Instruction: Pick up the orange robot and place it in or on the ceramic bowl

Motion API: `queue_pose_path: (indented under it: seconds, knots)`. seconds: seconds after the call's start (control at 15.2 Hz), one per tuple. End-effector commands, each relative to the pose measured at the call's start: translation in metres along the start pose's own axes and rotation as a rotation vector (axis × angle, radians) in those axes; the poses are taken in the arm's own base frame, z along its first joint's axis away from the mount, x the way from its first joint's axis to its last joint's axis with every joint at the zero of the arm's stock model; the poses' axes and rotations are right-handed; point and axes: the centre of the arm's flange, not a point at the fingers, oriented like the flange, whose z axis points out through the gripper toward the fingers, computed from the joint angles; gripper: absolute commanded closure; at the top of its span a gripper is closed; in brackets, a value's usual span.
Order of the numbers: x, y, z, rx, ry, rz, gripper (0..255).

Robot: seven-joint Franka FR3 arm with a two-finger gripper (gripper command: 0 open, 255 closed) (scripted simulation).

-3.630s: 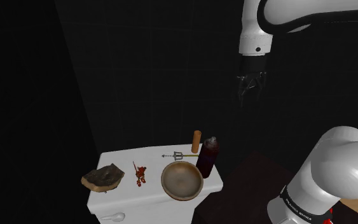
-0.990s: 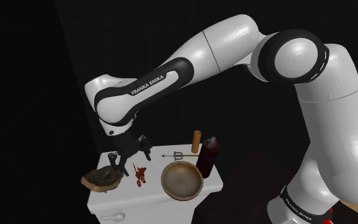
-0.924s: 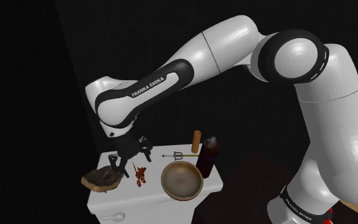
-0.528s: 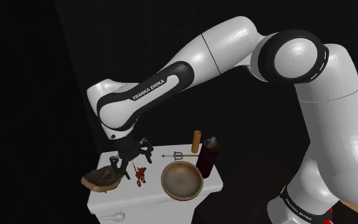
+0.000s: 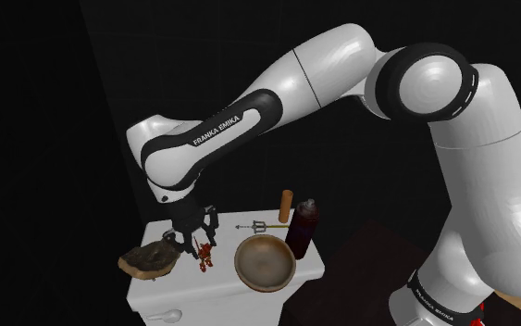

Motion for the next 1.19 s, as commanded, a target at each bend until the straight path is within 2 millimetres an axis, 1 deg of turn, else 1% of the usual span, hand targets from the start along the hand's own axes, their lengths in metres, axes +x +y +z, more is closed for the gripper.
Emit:
queue_pose_path:
  seconds: [0.0,0.2,1.12]
  knots:
    - [0.000,0.000,0.000,0.000,0.000,0.000,255]
    - [0.000,0.000,0.000,0.000,0.000,0.000,255]
    - [-0.027,0.011,-0.068,0.000,0.000,0.000,255]
